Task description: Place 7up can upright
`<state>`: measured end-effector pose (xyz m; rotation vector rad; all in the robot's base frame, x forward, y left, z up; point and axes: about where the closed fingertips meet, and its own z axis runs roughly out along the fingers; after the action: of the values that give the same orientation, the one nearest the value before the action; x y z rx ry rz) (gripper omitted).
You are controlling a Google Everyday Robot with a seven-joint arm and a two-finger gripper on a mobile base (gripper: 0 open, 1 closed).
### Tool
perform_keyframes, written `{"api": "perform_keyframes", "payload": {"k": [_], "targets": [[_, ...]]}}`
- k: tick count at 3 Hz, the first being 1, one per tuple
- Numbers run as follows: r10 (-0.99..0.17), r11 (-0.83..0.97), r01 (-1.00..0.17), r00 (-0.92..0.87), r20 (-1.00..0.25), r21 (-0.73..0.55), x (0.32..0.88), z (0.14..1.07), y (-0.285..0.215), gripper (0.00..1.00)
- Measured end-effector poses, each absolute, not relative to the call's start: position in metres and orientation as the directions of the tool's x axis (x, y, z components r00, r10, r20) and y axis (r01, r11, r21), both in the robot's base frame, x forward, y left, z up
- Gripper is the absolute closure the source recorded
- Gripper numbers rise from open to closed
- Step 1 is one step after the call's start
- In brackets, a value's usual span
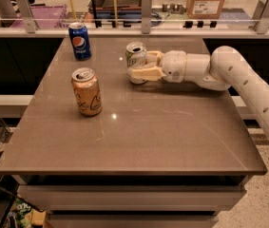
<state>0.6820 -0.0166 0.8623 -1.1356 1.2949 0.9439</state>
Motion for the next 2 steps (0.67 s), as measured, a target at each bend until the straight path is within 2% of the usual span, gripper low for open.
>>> {"api": "perform_keyframes", "payload": {"k": [2], "targets": [[-0.081,0.208,-0.973,0.079,-0.994,-0.095,0.6811,0.8625,-0.0103,0.38]]}}
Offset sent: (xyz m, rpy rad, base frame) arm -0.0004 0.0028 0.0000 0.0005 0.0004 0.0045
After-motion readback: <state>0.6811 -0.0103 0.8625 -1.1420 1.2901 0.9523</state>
